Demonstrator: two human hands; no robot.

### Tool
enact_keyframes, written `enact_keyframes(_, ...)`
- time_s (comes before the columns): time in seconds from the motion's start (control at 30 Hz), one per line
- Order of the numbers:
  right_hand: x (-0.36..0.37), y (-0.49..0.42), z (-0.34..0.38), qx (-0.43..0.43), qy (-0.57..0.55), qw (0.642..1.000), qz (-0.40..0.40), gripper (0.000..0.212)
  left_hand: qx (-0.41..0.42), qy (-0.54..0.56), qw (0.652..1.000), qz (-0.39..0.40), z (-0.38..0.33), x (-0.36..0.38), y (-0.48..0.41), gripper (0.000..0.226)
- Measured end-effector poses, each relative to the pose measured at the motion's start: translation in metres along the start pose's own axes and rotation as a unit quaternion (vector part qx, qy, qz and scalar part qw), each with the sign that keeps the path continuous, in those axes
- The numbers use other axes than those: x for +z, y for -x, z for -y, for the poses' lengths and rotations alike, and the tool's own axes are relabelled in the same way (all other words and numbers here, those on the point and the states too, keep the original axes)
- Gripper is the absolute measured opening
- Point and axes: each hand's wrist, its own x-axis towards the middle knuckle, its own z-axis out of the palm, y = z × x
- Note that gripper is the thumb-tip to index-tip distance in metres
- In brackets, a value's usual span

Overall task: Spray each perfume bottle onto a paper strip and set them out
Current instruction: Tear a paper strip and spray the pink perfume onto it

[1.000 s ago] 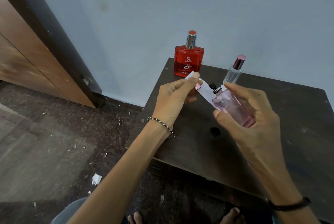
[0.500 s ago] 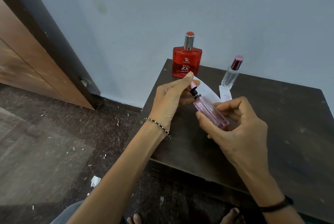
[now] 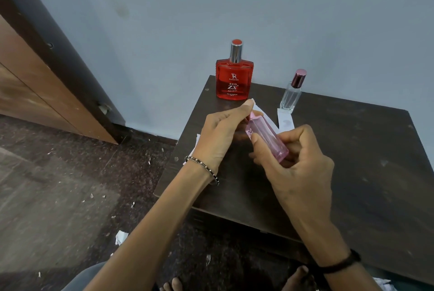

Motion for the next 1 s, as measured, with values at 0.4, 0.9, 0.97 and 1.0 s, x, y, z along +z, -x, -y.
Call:
enact_keyframes(0.4,-0.014,-0.006,-0.003,0.060,-0.009,0.998,0.000,0.031,0.048,-0.065,0.997,0.013,0.000,0.005,0.003,0.029)
enact_keyframes(0.9,-0.075,-0.018,-0.018,0.088,-0.168,0.981,0.033,0.024,0.104,-0.064,0.992,0.036,0.012,0.027,0.017,0.025)
enact_keyframes(0.97,-0.084,-0.022,-0.024,0.089,-0.167,0.982,0.015,0.024,0.101,-0.079,0.991,0.043,0.015,0.035,0.017,0.026)
enact_keyframes(1.0,-0.088,-0.024,-0.029,0.092,-0.163,0.982,0.007,0.024,0.098,-0.083,0.991,0.047,0.016,0.039,0.017,0.026)
